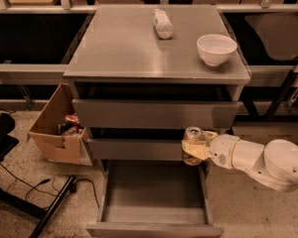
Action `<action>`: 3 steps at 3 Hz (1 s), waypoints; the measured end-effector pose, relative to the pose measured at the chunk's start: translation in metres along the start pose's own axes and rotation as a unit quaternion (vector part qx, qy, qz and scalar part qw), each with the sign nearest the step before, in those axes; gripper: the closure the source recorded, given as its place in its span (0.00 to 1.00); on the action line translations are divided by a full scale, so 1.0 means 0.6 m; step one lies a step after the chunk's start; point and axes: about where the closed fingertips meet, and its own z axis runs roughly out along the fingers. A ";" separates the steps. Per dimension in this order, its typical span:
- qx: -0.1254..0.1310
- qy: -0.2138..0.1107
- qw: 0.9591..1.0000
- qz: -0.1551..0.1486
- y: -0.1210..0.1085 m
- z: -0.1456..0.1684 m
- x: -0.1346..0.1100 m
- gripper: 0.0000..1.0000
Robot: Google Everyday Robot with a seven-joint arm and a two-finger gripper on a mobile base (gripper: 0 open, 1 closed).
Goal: Place orange can into bottom drawer
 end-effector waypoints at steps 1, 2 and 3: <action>-0.018 0.004 0.999 -0.036 -0.037 0.019 0.092 1.00; -0.051 0.016 0.995 -0.078 -0.086 0.052 0.171 1.00; -0.082 0.026 0.991 -0.103 -0.126 0.092 0.207 1.00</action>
Offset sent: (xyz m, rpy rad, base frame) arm 0.0447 -0.0495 -0.1790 -0.1376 -0.1191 0.2727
